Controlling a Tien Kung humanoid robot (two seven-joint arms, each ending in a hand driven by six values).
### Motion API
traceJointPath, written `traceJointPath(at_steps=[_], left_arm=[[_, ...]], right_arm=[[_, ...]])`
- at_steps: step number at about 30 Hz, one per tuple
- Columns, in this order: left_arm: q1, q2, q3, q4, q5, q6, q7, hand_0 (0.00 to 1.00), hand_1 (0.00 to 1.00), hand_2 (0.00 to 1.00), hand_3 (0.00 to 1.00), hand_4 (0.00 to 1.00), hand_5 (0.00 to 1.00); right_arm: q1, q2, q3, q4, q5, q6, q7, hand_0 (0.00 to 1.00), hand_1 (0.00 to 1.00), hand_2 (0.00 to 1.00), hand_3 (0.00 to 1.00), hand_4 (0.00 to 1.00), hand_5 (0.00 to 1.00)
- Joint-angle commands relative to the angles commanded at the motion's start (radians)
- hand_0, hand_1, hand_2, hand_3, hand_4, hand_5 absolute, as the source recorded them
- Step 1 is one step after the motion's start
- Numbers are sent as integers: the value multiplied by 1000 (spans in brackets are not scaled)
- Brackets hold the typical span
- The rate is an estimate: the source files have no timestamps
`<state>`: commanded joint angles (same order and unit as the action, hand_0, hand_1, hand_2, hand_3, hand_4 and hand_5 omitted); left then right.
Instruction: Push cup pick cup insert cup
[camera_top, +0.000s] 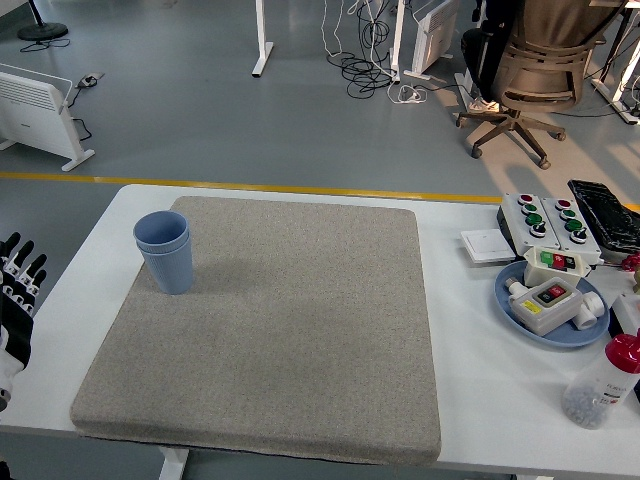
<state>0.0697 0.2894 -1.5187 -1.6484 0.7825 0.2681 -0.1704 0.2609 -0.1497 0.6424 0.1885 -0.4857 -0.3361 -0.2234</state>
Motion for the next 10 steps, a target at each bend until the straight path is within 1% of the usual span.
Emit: traceJointPath(at_steps=[10], left_arm=[[-1, 3, 5, 7, 4, 0, 1, 986, 961, 998, 998, 617, 998]], right_arm=[[-4, 3, 12, -1, -7, 1, -2, 666, 603, 618, 563, 102, 447]])
